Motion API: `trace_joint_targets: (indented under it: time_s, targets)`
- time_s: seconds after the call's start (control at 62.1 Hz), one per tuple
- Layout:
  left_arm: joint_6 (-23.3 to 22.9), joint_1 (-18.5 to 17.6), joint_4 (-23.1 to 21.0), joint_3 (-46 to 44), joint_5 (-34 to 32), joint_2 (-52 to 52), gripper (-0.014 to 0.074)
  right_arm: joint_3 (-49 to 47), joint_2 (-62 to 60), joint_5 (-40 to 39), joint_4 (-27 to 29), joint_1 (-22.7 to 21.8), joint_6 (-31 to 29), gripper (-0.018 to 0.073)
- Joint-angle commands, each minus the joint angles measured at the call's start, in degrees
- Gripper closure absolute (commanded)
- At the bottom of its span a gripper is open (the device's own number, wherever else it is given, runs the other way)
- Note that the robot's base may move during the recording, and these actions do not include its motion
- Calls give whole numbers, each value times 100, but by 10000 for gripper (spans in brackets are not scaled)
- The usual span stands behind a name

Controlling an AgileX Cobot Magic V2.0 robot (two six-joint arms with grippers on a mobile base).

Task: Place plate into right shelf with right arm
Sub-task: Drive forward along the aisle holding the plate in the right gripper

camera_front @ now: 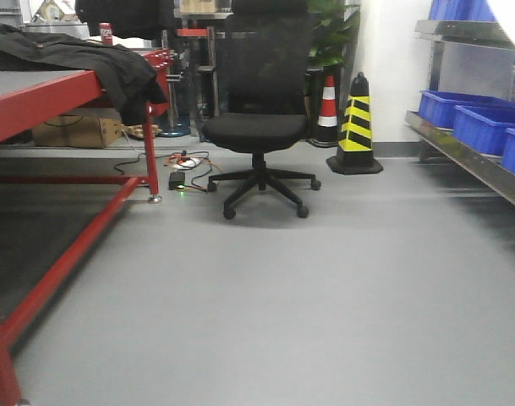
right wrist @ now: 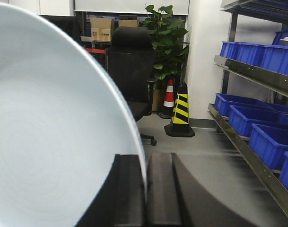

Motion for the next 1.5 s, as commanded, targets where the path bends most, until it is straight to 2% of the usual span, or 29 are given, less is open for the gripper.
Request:
trace_joint_targets:
  time_s: [0.0,1.481]
  targets:
    - [-40,-11,-47,59,-516,-59,724,-173,59,-528,4,-30,-20,503]
    - [-40,-11,-47,59,-516,-59,724,-173,59,-528,4,-30,-20,503]
